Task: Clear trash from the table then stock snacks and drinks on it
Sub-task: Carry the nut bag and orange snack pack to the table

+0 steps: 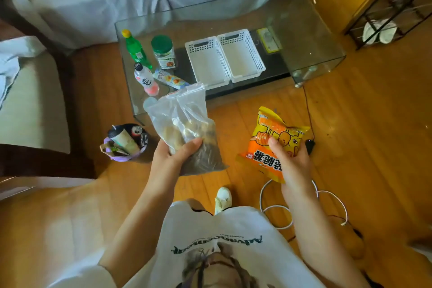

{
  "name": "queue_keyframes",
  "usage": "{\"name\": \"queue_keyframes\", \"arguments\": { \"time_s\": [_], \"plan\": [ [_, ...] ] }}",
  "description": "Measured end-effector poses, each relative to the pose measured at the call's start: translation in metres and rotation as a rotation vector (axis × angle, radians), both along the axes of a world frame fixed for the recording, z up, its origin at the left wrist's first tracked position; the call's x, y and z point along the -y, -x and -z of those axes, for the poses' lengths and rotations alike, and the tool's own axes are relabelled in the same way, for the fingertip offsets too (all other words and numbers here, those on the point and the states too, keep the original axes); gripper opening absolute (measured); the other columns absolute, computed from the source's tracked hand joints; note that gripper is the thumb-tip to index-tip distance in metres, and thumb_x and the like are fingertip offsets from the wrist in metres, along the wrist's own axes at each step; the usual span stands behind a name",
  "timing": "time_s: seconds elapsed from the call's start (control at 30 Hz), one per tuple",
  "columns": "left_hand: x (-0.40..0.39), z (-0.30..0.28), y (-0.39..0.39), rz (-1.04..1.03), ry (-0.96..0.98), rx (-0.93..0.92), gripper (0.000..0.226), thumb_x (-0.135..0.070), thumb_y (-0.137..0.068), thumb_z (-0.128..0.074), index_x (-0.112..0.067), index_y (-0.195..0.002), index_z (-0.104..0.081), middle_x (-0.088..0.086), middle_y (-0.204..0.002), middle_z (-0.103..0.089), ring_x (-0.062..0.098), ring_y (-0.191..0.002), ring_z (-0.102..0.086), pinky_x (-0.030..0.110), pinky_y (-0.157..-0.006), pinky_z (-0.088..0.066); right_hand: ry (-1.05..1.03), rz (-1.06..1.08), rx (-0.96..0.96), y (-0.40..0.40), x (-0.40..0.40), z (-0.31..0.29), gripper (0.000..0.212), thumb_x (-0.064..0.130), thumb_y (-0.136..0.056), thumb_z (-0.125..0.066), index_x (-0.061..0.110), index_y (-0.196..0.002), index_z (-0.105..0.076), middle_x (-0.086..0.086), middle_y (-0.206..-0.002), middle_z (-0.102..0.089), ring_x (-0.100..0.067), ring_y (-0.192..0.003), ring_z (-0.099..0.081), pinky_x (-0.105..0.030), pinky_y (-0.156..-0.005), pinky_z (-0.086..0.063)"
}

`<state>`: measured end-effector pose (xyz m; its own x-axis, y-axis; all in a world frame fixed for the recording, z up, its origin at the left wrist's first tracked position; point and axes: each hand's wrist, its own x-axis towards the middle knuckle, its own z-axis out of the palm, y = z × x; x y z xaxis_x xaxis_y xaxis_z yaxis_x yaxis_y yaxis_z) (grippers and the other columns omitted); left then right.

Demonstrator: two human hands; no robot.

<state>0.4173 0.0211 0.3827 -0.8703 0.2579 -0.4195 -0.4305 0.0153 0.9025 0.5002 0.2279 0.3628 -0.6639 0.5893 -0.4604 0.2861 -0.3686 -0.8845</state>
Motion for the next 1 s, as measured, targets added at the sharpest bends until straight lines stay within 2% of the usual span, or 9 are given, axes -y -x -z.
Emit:
{"name": "queue_keyframes", "arguments": {
  "time_s": [0.13, 0.3, 0.4, 0.47, 0.57, 0.73, 0.8, 0.93, 1.0],
  "plan": [
    [-0.017, -0.001, 0.030, -0.074, 0.023, 0.025, 0.060, -0.043, -0.057, -0.075, -0.024, -0.112, -0.061, -0.004, -0.099, -0.074, 0.012, -0.091, -0.070, 0.017, -0.065, -0.054, 0.002, -0.060, 0.023, 0.046, -0.028, 0.001, 0.044, 0.044, -0.058, -0.073, 0.046, -0.097, -0.052, 0.023, -0.085, -0.068, 0.005, -0.075, -0.068, -0.015, -0.052, -0.053],
    [-0.027, 0.008, 0.081, -0.176, 0.067, 0.055, 0.066, -0.045, -0.052, -0.074, -0.022, -0.113, -0.060, -0.001, -0.101, -0.072, 0.018, -0.096, -0.068, 0.035, -0.082, -0.054, 0.017, -0.111, 0.032, 0.115, -0.050, 0.006, 0.045, 0.043, -0.058, -0.073, 0.044, -0.098, -0.054, 0.021, -0.087, -0.069, 0.000, -0.078, -0.070, -0.019, -0.055, -0.055],
    [-0.037, 0.014, 0.122, -0.207, 0.076, 0.066, 0.054, -0.040, -0.054, -0.075, -0.031, -0.105, -0.060, -0.003, -0.101, -0.071, 0.017, -0.098, -0.067, 0.036, -0.086, -0.053, -0.003, -0.132, 0.043, 0.161, -0.061, 0.008, 0.051, 0.047, -0.057, -0.072, 0.043, -0.104, -0.052, 0.022, -0.091, -0.067, 0.004, -0.076, -0.068, -0.016, -0.053, -0.053],
    [-0.046, 0.018, 0.157, -0.205, 0.087, 0.069, 0.043, -0.039, -0.056, -0.075, -0.036, -0.096, -0.060, -0.009, -0.094, -0.072, 0.013, -0.094, -0.068, 0.034, -0.083, -0.053, -0.013, -0.153, 0.046, 0.197, -0.068, 0.008, 0.055, 0.049, -0.056, -0.071, 0.042, -0.107, -0.050, 0.021, -0.096, -0.065, 0.003, -0.078, -0.068, -0.016, -0.054, -0.053],
    [-0.056, 0.020, 0.210, -0.204, 0.076, 0.080, 0.047, -0.046, -0.050, -0.074, -0.036, -0.093, -0.059, -0.013, -0.088, -0.073, 0.009, -0.087, -0.070, 0.028, -0.074, -0.054, -0.017, -0.154, 0.058, 0.249, -0.080, 0.008, 0.045, 0.046, -0.058, -0.071, 0.042, -0.100, -0.053, 0.019, -0.094, -0.066, -0.004, -0.081, -0.070, -0.017, -0.054, -0.054],
    [-0.068, 0.010, 0.293, -0.207, 0.071, 0.060, 0.045, -0.053, -0.051, -0.071, -0.041, -0.092, -0.058, -0.021, -0.088, -0.072, 0.003, -0.083, -0.070, 0.020, -0.067, -0.053, -0.014, -0.185, 0.085, 0.333, -0.093, 0.005, 0.052, 0.046, -0.058, -0.071, 0.041, -0.107, -0.053, 0.013, -0.101, -0.067, -0.004, -0.081, -0.070, -0.018, -0.054, -0.054],
    [-0.070, 0.008, 0.329, -0.222, 0.093, 0.055, 0.046, -0.054, -0.052, -0.071, -0.042, -0.095, -0.058, -0.017, -0.092, -0.073, 0.005, -0.086, -0.070, 0.023, -0.071, -0.053, -0.029, -0.210, 0.086, 0.372, -0.098, 0.005, 0.055, 0.049, -0.057, -0.072, 0.042, -0.108, -0.053, 0.013, -0.103, -0.067, -0.006, -0.085, -0.070, -0.020, -0.058, -0.055],
    [-0.081, 0.020, 0.385, -0.270, 0.154, 0.077, 0.063, -0.053, -0.057, -0.072, -0.034, -0.113, -0.053, -0.009, -0.103, -0.069, 0.012, -0.094, -0.068, 0.021, -0.071, -0.053, -0.057, -0.220, 0.115, 0.435, -0.110, 0.019, 0.081, 0.056, -0.054, -0.070, 0.036, -0.128, -0.045, 0.008, -0.116, -0.063, -0.013, -0.100, -0.065, -0.034, -0.078, -0.057],
    [-0.089, 0.030, 0.410, -0.296, 0.193, 0.086, 0.069, -0.054, -0.057, -0.071, -0.030, -0.118, -0.051, -0.008, -0.105, -0.066, 0.012, -0.095, -0.066, 0.019, -0.069, -0.052, -0.061, -0.233, 0.130, 0.464, -0.118, 0.030, 0.084, 0.059, -0.051, -0.070, 0.035, -0.128, -0.046, 0.010, -0.114, -0.064, -0.013, -0.101, -0.064, -0.033, -0.078, -0.057]
  ]
}}
